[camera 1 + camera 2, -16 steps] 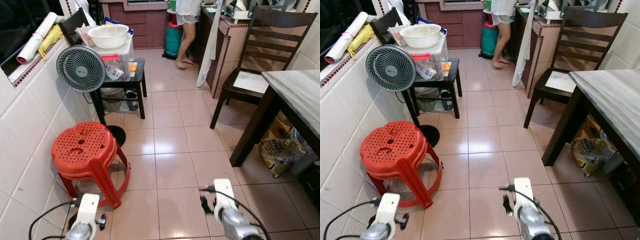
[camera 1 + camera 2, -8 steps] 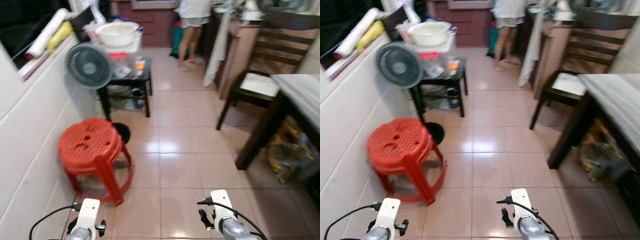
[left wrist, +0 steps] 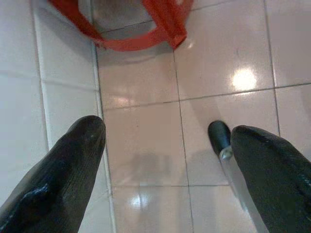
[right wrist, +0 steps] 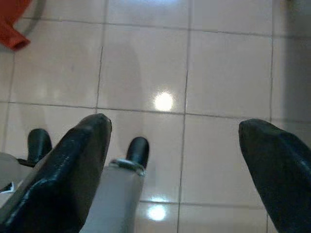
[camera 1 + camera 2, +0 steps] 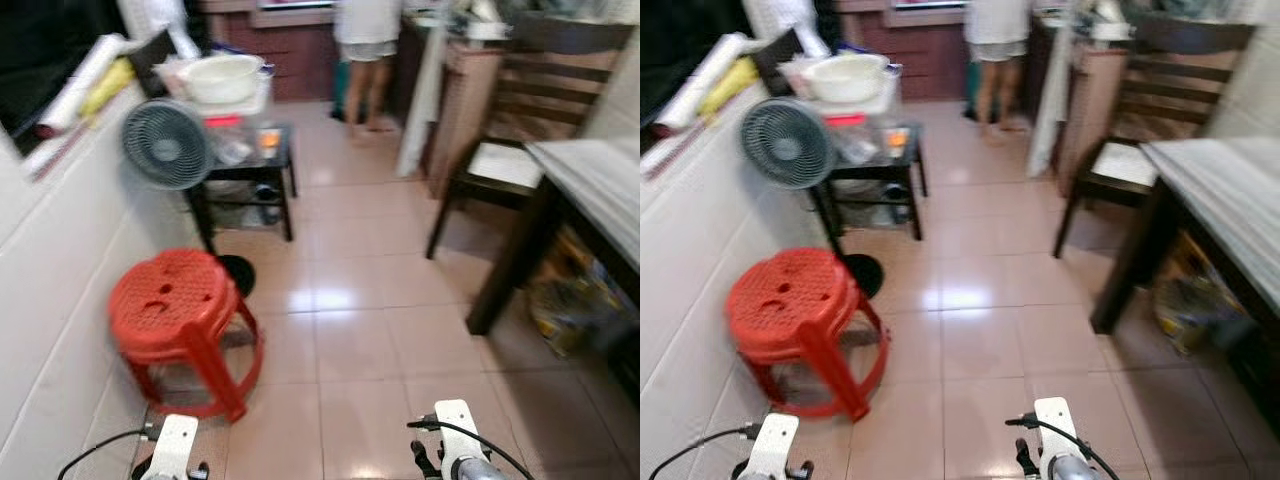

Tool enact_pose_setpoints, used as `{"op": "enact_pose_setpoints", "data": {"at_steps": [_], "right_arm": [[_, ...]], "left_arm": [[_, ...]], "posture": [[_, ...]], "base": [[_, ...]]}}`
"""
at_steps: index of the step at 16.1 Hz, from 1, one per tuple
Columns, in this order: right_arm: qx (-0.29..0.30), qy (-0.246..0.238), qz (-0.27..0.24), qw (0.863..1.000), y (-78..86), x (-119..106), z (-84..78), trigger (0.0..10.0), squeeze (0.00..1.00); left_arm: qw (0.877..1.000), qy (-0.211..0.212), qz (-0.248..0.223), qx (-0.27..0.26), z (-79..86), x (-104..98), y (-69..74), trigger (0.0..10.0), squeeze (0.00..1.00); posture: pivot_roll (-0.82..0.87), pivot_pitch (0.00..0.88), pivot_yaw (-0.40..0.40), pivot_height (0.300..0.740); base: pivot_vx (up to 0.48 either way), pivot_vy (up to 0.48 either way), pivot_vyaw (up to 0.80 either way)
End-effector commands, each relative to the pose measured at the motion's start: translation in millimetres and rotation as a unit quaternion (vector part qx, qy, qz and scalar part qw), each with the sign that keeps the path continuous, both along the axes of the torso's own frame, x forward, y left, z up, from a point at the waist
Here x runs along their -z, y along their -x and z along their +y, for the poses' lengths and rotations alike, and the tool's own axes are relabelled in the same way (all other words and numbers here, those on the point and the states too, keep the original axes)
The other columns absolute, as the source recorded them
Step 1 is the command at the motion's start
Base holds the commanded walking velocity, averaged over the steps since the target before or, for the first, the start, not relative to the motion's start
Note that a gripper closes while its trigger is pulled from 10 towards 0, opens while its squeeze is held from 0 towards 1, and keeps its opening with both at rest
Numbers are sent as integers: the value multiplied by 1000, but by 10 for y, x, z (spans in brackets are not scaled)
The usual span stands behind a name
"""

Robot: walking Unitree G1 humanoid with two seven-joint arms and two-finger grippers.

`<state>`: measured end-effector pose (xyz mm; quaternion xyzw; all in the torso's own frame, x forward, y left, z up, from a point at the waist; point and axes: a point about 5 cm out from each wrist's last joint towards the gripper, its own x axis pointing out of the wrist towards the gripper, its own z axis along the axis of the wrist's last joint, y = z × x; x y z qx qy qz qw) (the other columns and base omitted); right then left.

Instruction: Setting the table

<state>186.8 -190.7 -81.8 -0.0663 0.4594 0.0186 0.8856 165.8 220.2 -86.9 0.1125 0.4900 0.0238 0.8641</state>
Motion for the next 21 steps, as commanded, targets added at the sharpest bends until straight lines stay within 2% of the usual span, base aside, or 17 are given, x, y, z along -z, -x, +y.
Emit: {"op": "enact_pose_setpoints", "data": {"at_steps": [1, 6, 8, 9, 13, 18, 21], "right_arm": [[2, -7, 1, 1000, -12, -1, 30, 10000, 0], [-4, -7, -1, 1000, -35, -10, 47, 10000, 0], [0, -7, -8, 1000, -66, -27, 42, 10000, 0], [15, -10, -14, 1000, -92, -43, 20, 10000, 0], [16, 0, -7, 1000, -29, -18, -32, 10000, 0], [17, 0, -6, 1000, 3, -5, -37, 10000, 0], [17, -6, -14, 1000, -35, -23, -17, 10000, 0]], "left_arm": [[1000, -10, 4, -1, 113, -17, 21, 10000, 0], [1000, -19, 2, -17, 337, -68, 48, 10000, 0], [1000, -21, -6, -12, 287, -79, -13, 10000, 0], [1000, -19, -12, -13, 207, -79, -65, 10000, 0], [1000, -25, -14, 11, 92, -76, -124, 10000, 0], [1000, -21, -11, 15, -21, -38, -96, 10000, 0], [999, -20, -9, 33, -52, -20, -65, 10000, 0]], "posture": [[-156, 0, 36, 740], [-152, 0, 35, 740], [-158, 0, 44, 740], [-161, 0, 49, 740], [-156, 0, 51, 740], [-155, 0, 49, 740], [-156, 0, 49, 740]], "base": [[0, 266, 0], [0, 292, 0], [0, 343, 0], [0, 345, 0], [0, 360, 0], [0, 424, 0], [0, 0, 0]]}}
